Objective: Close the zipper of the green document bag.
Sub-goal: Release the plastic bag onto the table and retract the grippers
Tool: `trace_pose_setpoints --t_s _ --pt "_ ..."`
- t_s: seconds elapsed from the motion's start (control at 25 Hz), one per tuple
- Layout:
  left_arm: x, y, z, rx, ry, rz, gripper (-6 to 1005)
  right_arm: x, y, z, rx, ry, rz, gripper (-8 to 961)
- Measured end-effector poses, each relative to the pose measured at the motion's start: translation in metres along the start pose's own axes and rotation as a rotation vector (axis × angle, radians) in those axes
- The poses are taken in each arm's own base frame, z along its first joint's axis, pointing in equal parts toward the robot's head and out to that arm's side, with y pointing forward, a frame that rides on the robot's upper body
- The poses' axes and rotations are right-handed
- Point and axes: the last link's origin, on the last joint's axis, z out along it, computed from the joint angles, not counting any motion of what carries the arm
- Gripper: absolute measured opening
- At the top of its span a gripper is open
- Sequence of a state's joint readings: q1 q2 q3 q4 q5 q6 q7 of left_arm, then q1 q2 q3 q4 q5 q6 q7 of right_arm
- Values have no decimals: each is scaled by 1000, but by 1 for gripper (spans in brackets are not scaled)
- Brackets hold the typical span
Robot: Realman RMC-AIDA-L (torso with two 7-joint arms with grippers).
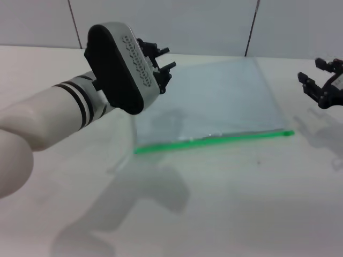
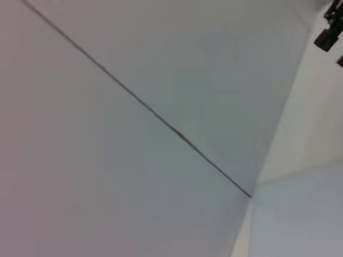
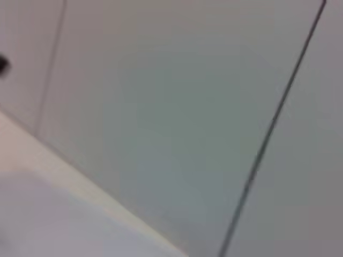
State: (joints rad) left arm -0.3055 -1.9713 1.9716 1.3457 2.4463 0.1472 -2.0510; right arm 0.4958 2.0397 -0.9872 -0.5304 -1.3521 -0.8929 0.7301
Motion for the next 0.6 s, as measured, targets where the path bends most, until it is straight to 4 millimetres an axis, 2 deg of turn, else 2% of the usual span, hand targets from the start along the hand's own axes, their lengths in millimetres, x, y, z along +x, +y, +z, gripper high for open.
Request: trace_pose_setpoints --t_s 0.2,0.4,0.6 --pt "0 -8 -3 75 20 -55 228 -19 -1 -16 1 -187 91 489" --pt "2 -15 -7 202 63 -126 322 -24 -3 -20 37 -247 130 598" --pt "-1 -18 -9 320 120 -302 569 -30 5 -16 78 -330 161 750"
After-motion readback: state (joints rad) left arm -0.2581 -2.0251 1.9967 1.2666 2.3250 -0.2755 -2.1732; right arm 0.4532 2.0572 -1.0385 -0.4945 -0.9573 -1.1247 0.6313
